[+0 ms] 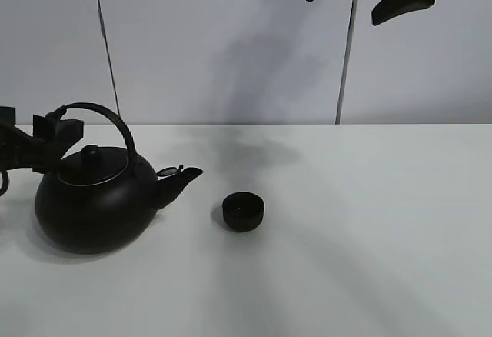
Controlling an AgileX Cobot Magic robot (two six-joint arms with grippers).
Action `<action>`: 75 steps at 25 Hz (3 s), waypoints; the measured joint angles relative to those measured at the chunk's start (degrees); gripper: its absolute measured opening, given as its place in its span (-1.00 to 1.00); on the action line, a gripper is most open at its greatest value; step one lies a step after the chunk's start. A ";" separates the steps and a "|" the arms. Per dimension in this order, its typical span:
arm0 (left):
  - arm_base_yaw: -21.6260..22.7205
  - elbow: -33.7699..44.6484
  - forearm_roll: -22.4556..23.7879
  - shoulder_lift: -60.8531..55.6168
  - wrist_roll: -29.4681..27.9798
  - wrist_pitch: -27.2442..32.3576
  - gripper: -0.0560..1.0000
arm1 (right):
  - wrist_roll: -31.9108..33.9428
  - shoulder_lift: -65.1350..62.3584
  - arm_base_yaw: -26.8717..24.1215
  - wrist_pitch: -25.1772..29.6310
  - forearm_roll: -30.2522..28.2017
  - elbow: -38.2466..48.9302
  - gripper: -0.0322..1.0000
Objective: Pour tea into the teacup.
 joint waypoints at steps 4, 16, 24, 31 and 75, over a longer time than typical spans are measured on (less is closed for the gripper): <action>0.00 -0.26 0.61 2.66 -0.05 -0.05 0.37 | 0.00 0.00 0.00 0.00 0.00 0.00 0.33; 0.00 -0.37 1.57 2.66 0.01 0.00 -0.22 | 0.00 0.00 0.00 0.00 0.00 0.00 0.33; -0.01 -1.49 4.55 2.32 0.76 1.76 -0.69 | 0.00 0.00 0.00 0.00 0.00 0.00 0.33; -0.01 -2.96 4.47 -0.57 1.28 6.52 -0.69 | 0.00 0.00 0.00 0.00 0.00 0.00 0.33; -10.75 -19.20 5.16 1.12 9.59 22.68 -0.69 | 0.00 0.00 0.00 -3.23 0.05 0.05 0.33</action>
